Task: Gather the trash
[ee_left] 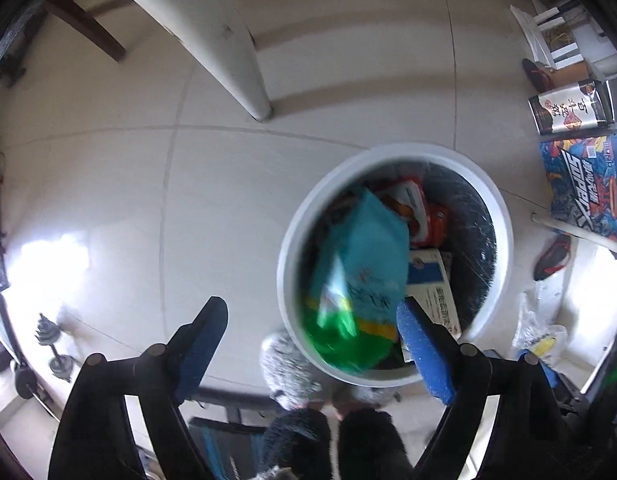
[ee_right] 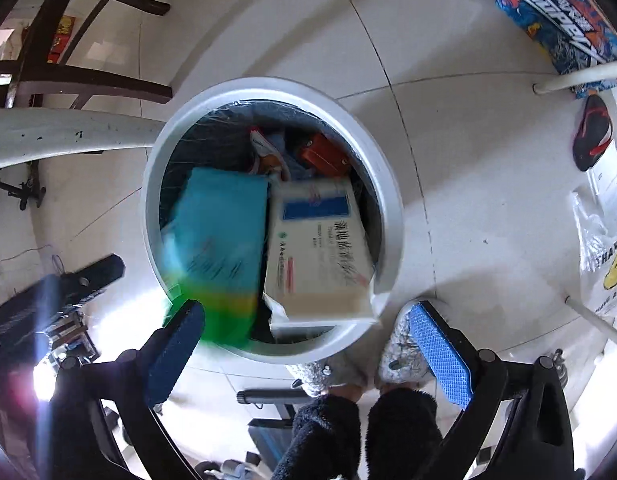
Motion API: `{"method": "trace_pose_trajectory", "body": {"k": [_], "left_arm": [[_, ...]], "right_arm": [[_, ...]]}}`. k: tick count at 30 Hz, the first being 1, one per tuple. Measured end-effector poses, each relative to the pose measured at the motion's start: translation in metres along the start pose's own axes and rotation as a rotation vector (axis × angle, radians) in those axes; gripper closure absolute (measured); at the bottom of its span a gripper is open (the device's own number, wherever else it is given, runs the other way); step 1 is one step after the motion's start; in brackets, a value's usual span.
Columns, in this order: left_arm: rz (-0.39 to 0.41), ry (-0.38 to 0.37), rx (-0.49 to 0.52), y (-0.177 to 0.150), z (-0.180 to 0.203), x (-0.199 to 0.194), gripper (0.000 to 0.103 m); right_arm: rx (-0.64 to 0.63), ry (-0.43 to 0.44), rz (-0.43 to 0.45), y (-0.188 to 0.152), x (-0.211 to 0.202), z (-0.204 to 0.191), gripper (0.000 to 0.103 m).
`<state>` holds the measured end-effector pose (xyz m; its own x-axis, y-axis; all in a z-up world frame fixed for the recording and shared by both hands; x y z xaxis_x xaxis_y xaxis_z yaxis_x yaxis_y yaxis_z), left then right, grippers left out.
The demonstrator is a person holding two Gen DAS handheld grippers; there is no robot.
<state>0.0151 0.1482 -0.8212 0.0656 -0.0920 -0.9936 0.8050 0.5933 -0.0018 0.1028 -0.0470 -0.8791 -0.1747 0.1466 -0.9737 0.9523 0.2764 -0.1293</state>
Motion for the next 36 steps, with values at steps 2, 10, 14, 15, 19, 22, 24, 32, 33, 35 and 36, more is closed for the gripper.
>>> {"method": "trace_pose_trajectory", "body": {"k": [2, 10, 14, 15, 19, 22, 24, 32, 33, 35, 36], "left_arm": [[0.013, 0.017, 0.009, -0.005, -0.003, -0.009, 0.004], [0.028, 0.089, 0.064, -0.03, 0.002, -0.046, 0.0], [0.041, 0.096, 0.078, -0.047, 0.007, -0.076, 0.0], [0.047, 0.095, 0.079, -0.051, 0.007, -0.084, 0.0], [0.057, 0.083, 0.084, -0.068, 0.011, -0.125, 0.0], [0.071, 0.071, 0.09, -0.08, 0.015, -0.163, 0.0], [0.087, 0.058, 0.087, -0.088, 0.017, -0.192, 0.0], [0.158, -0.036, 0.081, -0.122, 0.027, -0.312, 0.0], [0.168, -0.052, 0.083, -0.126, 0.028, -0.328, 0.0], [0.192, -0.083, 0.09, -0.136, 0.029, -0.36, 0.0], [0.205, -0.1, 0.095, -0.14, 0.03, -0.375, 0.0]], "right_arm": [[-0.009, -0.026, 0.018, -0.003, -0.007, -0.001, 0.0], [-0.047, -0.112, 0.102, -0.017, -0.053, 0.001, 0.0], [-0.066, -0.127, 0.116, -0.031, -0.083, 0.0, 0.0], [-0.07, -0.13, 0.118, -0.036, -0.094, -0.001, 0.0], [-0.069, -0.135, 0.124, -0.052, -0.131, -0.002, 0.0], [-0.061, -0.131, 0.137, -0.066, -0.17, -0.001, 0.0], [-0.057, -0.122, 0.142, -0.075, -0.197, -0.001, 0.0], [-0.072, -0.048, 0.159, -0.124, -0.325, -0.01, 0.0], [-0.077, -0.033, 0.158, -0.131, -0.343, -0.012, 0.0], [-0.094, -0.003, 0.158, -0.147, -0.383, -0.018, 0.0], [-0.1, 0.011, 0.158, -0.153, -0.398, -0.02, 0.0]]}}
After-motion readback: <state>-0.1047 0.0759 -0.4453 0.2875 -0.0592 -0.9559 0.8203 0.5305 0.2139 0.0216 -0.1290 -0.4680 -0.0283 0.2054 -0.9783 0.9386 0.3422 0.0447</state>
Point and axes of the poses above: each gripper's, at about its wrist camera, not at the fingertips, and x roughly the way its jaws point, z to its right, y to its top, the point moved 1 cm from there along x, roughly the way its jaws point, and after that the axes turned 11 degrees about x, right-handed, at the moved point
